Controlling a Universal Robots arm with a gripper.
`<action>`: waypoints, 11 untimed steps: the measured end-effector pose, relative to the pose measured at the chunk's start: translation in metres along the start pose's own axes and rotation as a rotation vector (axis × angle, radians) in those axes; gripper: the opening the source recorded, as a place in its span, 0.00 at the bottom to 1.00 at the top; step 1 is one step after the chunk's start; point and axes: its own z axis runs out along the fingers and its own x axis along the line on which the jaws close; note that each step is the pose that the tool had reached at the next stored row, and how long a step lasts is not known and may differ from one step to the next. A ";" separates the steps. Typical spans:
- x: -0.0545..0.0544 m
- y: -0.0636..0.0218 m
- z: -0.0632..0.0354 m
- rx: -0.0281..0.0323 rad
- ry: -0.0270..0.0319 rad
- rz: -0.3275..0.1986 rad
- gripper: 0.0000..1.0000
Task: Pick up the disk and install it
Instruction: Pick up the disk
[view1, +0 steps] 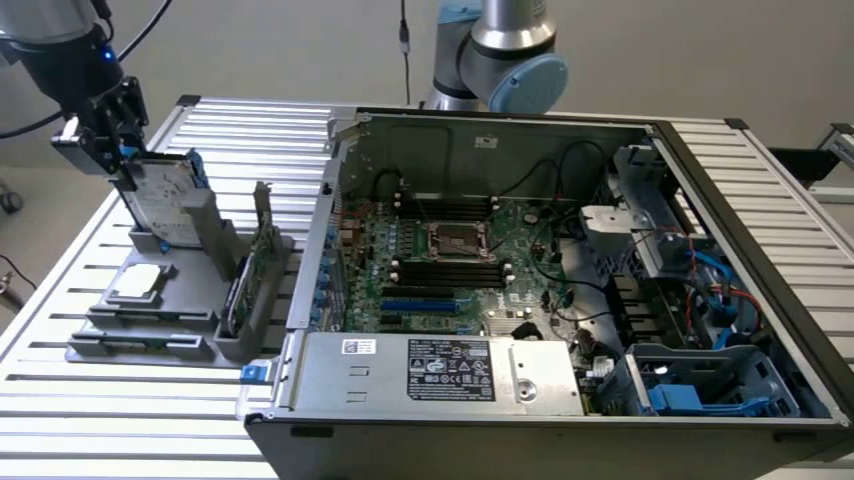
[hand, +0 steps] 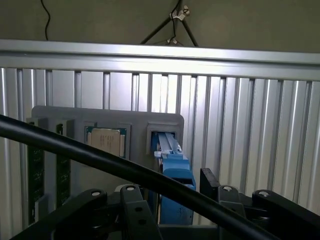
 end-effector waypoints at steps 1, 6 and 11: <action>0.000 0.0001 0.0001 0.0006 0.0001 0.000 0.54; -0.001 0.0007 0.0004 0.0018 0.0000 0.000 0.54; -0.002 0.0007 0.0005 0.0018 0.0000 0.003 0.54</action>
